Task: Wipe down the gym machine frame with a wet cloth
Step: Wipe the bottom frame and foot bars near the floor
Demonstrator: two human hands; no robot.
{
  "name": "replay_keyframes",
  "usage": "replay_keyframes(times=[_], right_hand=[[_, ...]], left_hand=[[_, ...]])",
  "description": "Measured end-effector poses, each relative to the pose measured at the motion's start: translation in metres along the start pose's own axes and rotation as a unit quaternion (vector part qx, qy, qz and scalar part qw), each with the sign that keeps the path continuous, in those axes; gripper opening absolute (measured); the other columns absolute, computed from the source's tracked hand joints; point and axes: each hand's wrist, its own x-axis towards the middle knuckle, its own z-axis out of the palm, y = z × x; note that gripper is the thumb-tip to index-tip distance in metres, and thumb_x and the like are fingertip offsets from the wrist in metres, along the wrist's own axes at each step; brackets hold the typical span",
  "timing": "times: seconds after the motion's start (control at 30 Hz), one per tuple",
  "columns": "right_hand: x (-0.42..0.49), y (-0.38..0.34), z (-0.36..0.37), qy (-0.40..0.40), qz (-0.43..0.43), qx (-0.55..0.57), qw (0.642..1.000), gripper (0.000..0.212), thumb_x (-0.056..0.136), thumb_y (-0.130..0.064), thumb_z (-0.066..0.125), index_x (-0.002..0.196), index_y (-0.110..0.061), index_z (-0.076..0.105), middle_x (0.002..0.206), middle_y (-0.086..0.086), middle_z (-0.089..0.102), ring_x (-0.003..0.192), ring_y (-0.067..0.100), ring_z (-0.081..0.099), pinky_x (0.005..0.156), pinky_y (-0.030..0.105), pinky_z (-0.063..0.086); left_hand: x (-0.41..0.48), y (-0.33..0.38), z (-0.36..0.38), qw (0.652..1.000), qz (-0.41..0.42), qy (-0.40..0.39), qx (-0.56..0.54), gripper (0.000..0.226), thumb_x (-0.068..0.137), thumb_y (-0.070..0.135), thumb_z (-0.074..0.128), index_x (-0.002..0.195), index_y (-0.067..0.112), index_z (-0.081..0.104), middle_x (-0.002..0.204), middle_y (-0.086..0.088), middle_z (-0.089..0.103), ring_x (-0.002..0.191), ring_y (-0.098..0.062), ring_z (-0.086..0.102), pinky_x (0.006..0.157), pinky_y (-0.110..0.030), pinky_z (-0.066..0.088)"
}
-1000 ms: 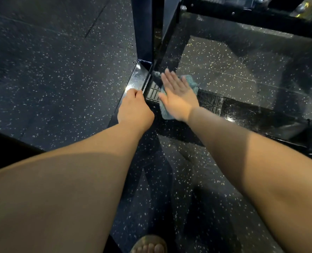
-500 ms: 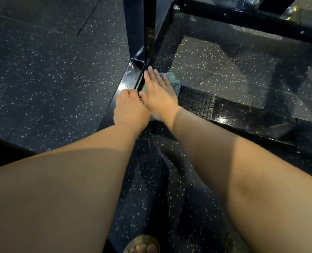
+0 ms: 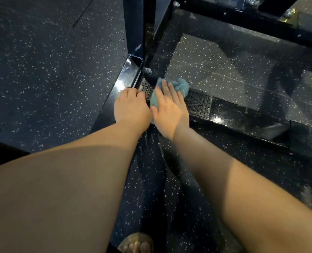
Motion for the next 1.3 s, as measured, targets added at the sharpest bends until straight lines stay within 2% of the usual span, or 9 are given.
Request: replay_keyframes(times=[0.1, 0.27, 0.37, 0.53, 0.77, 0.87, 1.1, 1.2, 1.3], right_hand=[[-0.019, 0.008, 0.004, -0.004, -0.002, 0.005, 1.0, 0.063, 0.1, -0.046, 0.023, 0.152, -0.016, 0.003, 0.16, 0.003, -0.004, 0.147, 0.018, -0.006, 0.119, 0.036, -0.004], [0.028, 0.015, -0.003, -0.036, 0.043, -0.009, 0.998, 0.071, 0.097, -0.058, 0.01, 0.152, -0.017, -0.007, 0.159, 0.004, -0.014, 0.146, 0.021, -0.014, 0.117, 0.04, -0.008], [0.043, 0.026, -0.011, -0.045, 0.07, 0.008, 0.996, 0.065, 0.099, -0.053, 0.012, 0.152, -0.02, -0.004, 0.159, 0.004, -0.012, 0.147, 0.023, -0.009, 0.119, 0.043, -0.005], [-0.032, 0.038, 0.004, -0.006, 0.019, -0.042, 0.999, 0.059, 0.103, -0.038, 0.021, 0.152, -0.014, 0.0, 0.16, 0.005, -0.009, 0.147, 0.021, -0.008, 0.119, 0.036, -0.004], [0.012, 0.057, -0.005, -0.041, 0.099, 0.007, 0.994, 0.067, 0.099, -0.053, 0.014, 0.152, -0.016, -0.004, 0.159, 0.007, -0.013, 0.146, 0.022, -0.011, 0.119, 0.039, -0.007], [0.024, 0.066, -0.013, -0.042, 0.137, 0.039, 0.989, 0.062, 0.101, -0.048, 0.018, 0.153, -0.015, 0.005, 0.16, 0.012, -0.004, 0.147, 0.026, -0.003, 0.119, 0.039, -0.003], [-0.048, 0.065, 0.0, -0.013, 0.077, -0.009, 0.997, 0.056, 0.104, -0.034, 0.019, 0.152, -0.013, 0.0, 0.159, 0.007, -0.011, 0.147, 0.02, -0.01, 0.117, 0.034, -0.007], [-0.019, 0.076, -0.007, -0.032, 0.103, 0.011, 0.994, 0.057, 0.103, -0.038, 0.016, 0.152, -0.015, -0.002, 0.159, 0.005, -0.013, 0.146, 0.019, -0.012, 0.117, 0.035, -0.008], [0.015, 0.085, -0.015, -0.043, 0.152, 0.068, 0.985, 0.058, 0.103, -0.039, 0.019, 0.153, -0.014, 0.004, 0.16, 0.007, -0.003, 0.147, 0.023, -0.002, 0.119, 0.037, -0.004]], left_hand=[[0.005, -0.004, -0.004, 1.0, -0.006, 0.003, 0.019, 0.048, 0.091, 0.016, 0.043, 0.138, 0.011, 0.04, 0.142, -0.008, 0.038, 0.129, -0.029, 0.032, 0.098, -0.037, 0.033], [0.005, 0.003, 0.0, 0.999, -0.013, -0.016, 0.036, 0.047, 0.092, 0.02, 0.043, 0.138, 0.015, 0.04, 0.146, -0.007, 0.033, 0.133, -0.029, 0.026, 0.102, -0.039, 0.03], [0.004, 0.014, 0.005, 0.999, 0.008, -0.024, 0.022, 0.051, 0.089, 0.017, 0.046, 0.139, 0.013, 0.038, 0.148, -0.009, 0.03, 0.138, -0.029, 0.02, 0.113, -0.042, 0.021], [0.002, 0.033, 0.01, 0.995, 0.051, -0.055, -0.063, 0.059, 0.094, 0.015, 0.043, 0.148, 0.011, 0.022, 0.155, -0.006, 0.018, 0.143, -0.022, 0.013, 0.113, -0.035, 0.02], [0.0, 0.04, 0.013, 0.995, 0.04, -0.07, -0.05, 0.063, 0.093, 0.015, 0.045, 0.149, 0.012, 0.018, 0.156, -0.007, 0.01, 0.145, -0.023, 0.003, 0.113, -0.037, 0.021], [-0.005, 0.042, 0.012, 0.994, 0.033, -0.09, -0.053, 0.065, 0.092, 0.014, 0.045, 0.15, 0.013, 0.015, 0.158, -0.006, 0.005, 0.146, -0.022, 0.0, 0.114, -0.038, 0.019], [-0.004, 0.063, 0.016, 0.994, 0.073, -0.07, -0.038, 0.061, 0.092, 0.019, 0.045, 0.149, 0.013, 0.021, 0.154, -0.007, 0.015, 0.141, -0.024, 0.011, 0.11, -0.034, 0.023], [-0.002, 0.063, 0.017, 0.993, 0.074, -0.085, -0.03, 0.065, 0.091, 0.017, 0.046, 0.149, 0.016, 0.018, 0.156, -0.005, 0.011, 0.143, -0.023, 0.006, 0.111, -0.036, 0.024], [-0.003, 0.059, 0.013, 0.991, 0.073, -0.105, -0.037, 0.067, 0.089, 0.014, 0.046, 0.15, 0.017, 0.018, 0.157, -0.002, 0.009, 0.144, -0.021, 0.002, 0.113, -0.037, 0.02]])
